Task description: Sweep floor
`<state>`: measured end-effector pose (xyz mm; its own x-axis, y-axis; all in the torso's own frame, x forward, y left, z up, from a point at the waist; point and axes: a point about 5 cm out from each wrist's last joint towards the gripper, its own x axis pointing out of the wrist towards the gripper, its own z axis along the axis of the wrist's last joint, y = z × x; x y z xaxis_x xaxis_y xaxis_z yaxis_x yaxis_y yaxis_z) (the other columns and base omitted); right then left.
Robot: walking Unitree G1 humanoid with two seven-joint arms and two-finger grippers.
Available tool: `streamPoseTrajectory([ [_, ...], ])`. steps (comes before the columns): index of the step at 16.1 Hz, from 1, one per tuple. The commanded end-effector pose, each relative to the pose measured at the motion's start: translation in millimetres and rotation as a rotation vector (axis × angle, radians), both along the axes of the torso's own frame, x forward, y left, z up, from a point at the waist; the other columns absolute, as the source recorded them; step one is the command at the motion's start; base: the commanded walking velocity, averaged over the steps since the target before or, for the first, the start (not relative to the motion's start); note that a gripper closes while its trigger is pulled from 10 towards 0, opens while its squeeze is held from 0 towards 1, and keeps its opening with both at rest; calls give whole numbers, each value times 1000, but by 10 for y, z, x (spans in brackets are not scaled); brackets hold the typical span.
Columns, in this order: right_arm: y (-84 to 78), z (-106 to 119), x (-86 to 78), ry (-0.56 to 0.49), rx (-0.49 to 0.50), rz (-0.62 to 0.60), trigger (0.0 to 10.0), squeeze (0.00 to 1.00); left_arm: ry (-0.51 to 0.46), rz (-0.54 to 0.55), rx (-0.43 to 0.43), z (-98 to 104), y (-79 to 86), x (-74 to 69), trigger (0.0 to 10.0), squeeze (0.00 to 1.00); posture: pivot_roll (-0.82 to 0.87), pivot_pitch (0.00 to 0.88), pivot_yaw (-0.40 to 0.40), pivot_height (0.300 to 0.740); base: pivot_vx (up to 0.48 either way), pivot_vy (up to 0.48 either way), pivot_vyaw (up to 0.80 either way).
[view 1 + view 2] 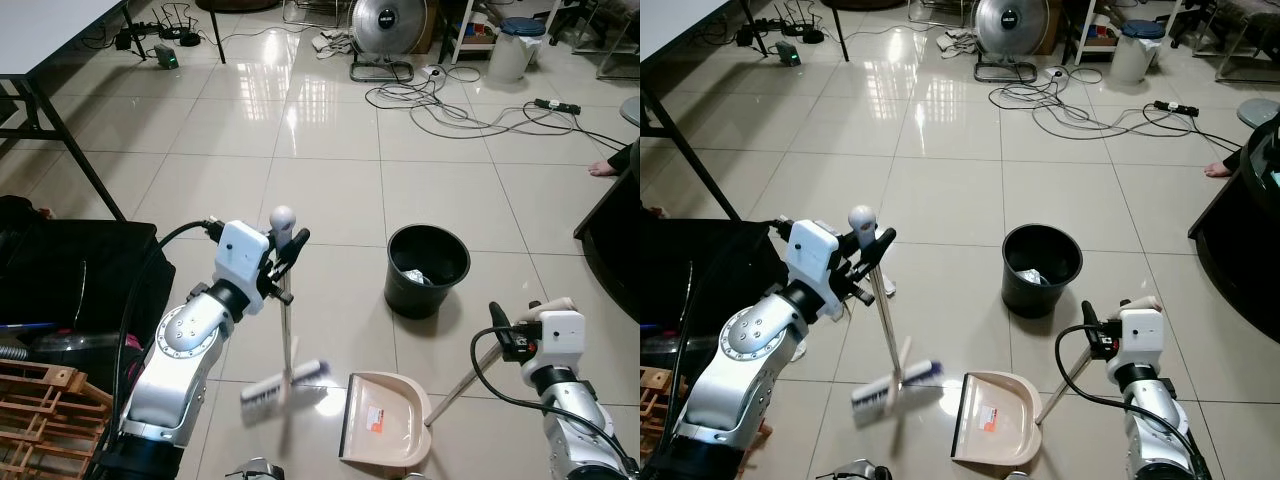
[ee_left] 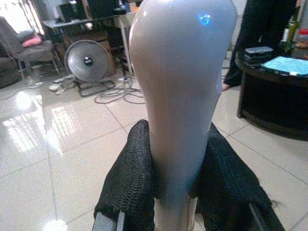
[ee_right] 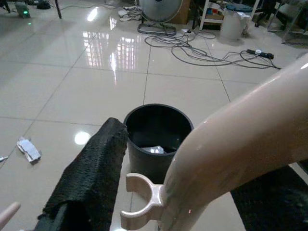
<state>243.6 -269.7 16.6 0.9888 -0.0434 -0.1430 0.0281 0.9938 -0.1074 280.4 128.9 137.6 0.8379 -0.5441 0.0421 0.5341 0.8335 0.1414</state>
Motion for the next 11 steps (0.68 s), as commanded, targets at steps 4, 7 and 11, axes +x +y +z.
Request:
streamPoseTrajectory([
  [4,-42,-56,-22,65,-6,6,10000,0,-18,-23,-11,65,45,-9,10000,0,118,84,32,740,0,0,0],
  [7,-46,-51,-17,69,-20,19,10000,0,-16,-27,-8,57,61,-22,10000,0,121,87,34,740,0,0,0],
  [11,-63,-42,9,78,-29,11,10000,0,-22,-31,-4,55,42,-43,10000,0,126,82,36,740,0,0,0],
])
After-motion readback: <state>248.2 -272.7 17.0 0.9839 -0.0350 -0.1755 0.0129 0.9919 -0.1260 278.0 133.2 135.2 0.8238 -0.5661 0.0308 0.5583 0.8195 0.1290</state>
